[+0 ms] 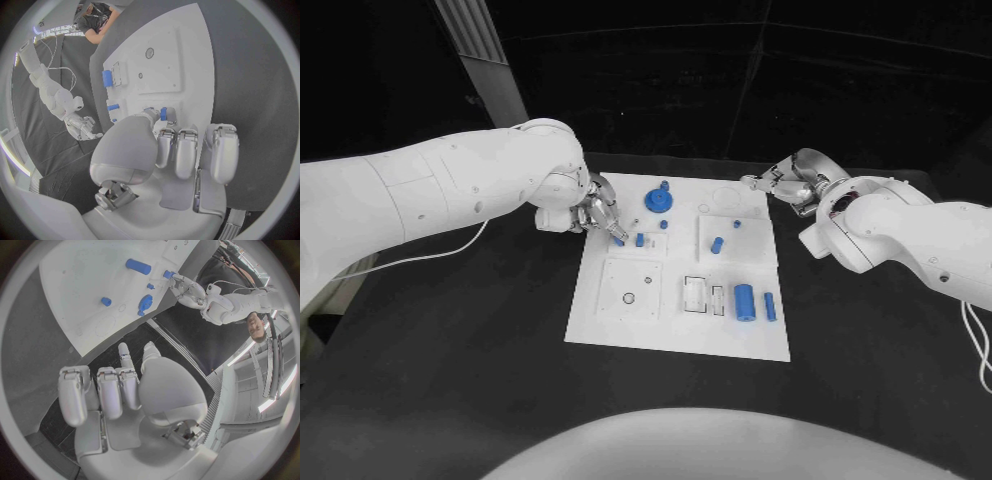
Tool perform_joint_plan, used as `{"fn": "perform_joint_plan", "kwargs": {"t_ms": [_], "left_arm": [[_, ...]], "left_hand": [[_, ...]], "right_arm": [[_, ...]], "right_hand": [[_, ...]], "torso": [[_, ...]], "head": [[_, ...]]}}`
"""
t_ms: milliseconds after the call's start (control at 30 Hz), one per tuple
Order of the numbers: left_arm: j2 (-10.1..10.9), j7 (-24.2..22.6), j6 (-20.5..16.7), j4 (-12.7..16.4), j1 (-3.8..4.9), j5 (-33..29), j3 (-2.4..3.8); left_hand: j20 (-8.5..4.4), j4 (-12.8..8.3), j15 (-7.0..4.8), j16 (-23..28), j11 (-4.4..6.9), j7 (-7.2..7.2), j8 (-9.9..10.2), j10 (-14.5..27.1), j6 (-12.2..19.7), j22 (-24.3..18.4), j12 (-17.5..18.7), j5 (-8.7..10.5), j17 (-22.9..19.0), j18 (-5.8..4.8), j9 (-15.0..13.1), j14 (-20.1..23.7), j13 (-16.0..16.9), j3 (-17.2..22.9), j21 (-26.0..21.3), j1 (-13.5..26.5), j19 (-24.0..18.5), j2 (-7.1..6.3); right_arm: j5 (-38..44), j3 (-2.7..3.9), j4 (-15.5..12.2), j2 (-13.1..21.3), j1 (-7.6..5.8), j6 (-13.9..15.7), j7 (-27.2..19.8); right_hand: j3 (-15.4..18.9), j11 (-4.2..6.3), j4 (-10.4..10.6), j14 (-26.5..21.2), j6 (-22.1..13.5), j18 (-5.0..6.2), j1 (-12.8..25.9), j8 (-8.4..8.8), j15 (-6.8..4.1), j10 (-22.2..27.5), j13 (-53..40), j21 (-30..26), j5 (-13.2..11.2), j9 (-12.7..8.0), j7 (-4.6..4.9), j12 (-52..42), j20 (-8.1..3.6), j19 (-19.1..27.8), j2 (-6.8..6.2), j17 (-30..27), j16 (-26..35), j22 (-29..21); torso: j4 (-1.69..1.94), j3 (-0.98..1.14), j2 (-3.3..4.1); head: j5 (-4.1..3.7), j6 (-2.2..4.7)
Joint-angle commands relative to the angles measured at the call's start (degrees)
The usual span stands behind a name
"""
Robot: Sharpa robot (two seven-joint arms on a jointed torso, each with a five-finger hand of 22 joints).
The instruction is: Assemble the parts on the task board
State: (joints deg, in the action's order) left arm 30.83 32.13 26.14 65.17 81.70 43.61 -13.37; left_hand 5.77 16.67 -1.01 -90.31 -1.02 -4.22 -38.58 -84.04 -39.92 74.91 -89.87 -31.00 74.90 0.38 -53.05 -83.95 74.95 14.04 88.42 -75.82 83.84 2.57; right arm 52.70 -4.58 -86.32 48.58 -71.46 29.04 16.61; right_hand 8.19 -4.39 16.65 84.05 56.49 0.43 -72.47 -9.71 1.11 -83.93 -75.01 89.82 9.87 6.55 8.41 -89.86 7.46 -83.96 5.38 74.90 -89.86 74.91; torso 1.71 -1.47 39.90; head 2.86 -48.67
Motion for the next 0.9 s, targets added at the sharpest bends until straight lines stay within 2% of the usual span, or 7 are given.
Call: {"fn": "perform_joint_plan", "kwargs": {"t_ms": [33,900], "left_arm": [[-0.12,0.78,-0.19,-0.19,-0.08,1.33,-0.05],[-1.04,-0.20,0.56,-2.00,-0.20,1.74,-0.04]], "left_hand": [[-0.38,0.01,-0.38,0.31,0.10,-0.07,-0.18,-5.96,0.41,14.08,-0.13,0.25,15.10,0.38,-0.06,-6.05,15.05,0.29,-0.20,0.10,3.59,0.56],[-0.36,-0.02,-0.35,0.31,0.06,-0.12,-0.22,-5.96,0.57,14.01,-0.13,0.36,15.10,0.43,-0.11,-6.05,15.05,0.87,-0.33,-0.13,3.39,0.64]], "right_arm": [[-0.01,0.03,-0.09,-0.01,-0.09,-0.14,-0.23],[-0.01,0.03,-0.17,-0.01,-0.09,-0.20,-0.17]], "right_hand": [[0.34,0.14,-0.01,5.95,-0.26,-0.43,-0.13,-0.24,-0.25,-6.07,-14.99,0.18,0.37,0.10,0.01,-0.14,-0.30,-6.04,0.27,15.10,-0.14,15.09],[0.34,0.14,-0.01,5.95,-0.26,-0.43,-0.13,-0.24,-0.25,-6.07,-14.99,0.18,0.37,0.10,0.01,-0.14,-0.30,-6.04,0.27,15.10,-0.14,15.09]], "torso": [[-0.01,0.01,0.01],[-0.09,-0.03,0.03]], "head": [[-0.05,0.01],[-0.18,-0.34]]}}
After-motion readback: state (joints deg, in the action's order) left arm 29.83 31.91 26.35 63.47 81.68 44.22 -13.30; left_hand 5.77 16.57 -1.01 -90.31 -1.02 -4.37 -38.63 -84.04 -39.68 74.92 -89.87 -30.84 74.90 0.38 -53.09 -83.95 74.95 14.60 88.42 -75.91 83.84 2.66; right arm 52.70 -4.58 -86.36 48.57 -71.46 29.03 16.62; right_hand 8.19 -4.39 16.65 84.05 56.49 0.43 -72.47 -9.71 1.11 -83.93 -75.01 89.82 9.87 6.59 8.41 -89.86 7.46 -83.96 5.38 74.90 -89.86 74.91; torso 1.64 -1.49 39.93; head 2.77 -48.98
